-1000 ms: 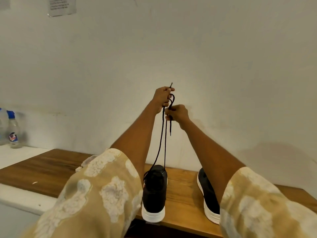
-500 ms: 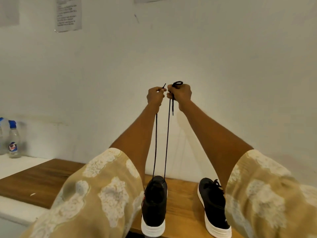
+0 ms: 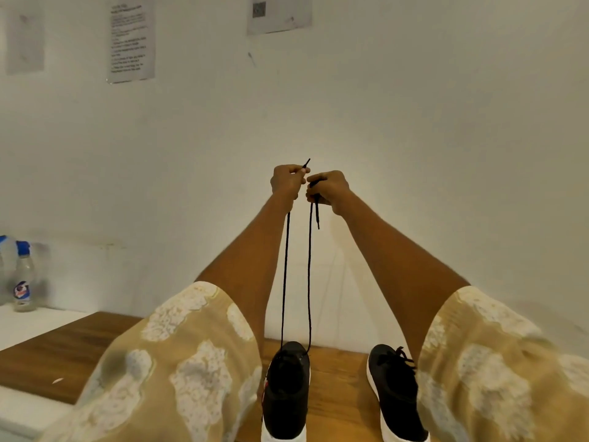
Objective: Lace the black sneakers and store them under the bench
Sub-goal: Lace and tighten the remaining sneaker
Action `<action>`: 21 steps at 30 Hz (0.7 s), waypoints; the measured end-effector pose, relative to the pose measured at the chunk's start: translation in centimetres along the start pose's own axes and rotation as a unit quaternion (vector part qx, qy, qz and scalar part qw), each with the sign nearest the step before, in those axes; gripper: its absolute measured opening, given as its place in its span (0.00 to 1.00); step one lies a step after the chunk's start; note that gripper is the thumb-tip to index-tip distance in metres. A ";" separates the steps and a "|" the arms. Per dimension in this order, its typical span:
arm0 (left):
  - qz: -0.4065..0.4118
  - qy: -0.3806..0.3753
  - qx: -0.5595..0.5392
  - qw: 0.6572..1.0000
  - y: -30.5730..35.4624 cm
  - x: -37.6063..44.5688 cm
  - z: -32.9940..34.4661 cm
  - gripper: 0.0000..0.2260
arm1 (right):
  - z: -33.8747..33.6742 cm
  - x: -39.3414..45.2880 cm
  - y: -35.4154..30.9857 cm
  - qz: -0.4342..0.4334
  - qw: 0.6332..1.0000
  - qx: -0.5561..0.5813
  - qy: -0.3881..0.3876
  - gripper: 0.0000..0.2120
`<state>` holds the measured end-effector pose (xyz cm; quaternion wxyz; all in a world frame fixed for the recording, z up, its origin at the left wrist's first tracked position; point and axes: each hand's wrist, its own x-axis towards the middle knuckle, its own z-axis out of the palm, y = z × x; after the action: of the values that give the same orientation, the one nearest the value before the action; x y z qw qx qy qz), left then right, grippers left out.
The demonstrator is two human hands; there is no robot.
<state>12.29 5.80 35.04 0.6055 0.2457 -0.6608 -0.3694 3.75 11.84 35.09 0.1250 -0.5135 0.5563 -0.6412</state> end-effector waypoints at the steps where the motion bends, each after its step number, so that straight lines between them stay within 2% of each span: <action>1: 0.006 -0.005 0.005 1.000 0.4 0.1 0.0 0.09 | -0.2 0.2 -0.2 0.000 1.000 -0.009 -0.005 0.14; 7: -0.010 -0.011 0.001 1.000 2.0 0.2 -0.1 0.09 | -1.4 -0.2 -2.8 -0.010 0.999 -0.031 -0.038 0.11; 11: 0.005 0.007 -0.018 1.000 4.1 0.6 -0.2 0.09 | -2.8 0.2 -4.8 -0.068 0.998 -0.014 0.010 0.14; 15: 0.031 -0.002 -0.037 0.999 6.7 0.7 -0.1 0.09 | -3.5 0.4 -5.3 -0.103 0.991 0.001 0.082 0.08; 18: 0.038 0.001 -0.045 0.998 7.8 0.8 0.2 0.09 | -3.3 0.7 -5.6 -0.107 0.986 -0.053 0.113 0.12; 21: 0.045 0.005 -0.051 0.998 8.9 0.7 0.4 0.08 | -3.3 0.6 -6.9 -0.126 0.982 -0.098 0.104 0.14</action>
<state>12.90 10.78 42.48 0.6365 0.1868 -0.6482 -0.3738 3.67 15.74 41.73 -0.0666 -0.5193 0.5577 -0.6441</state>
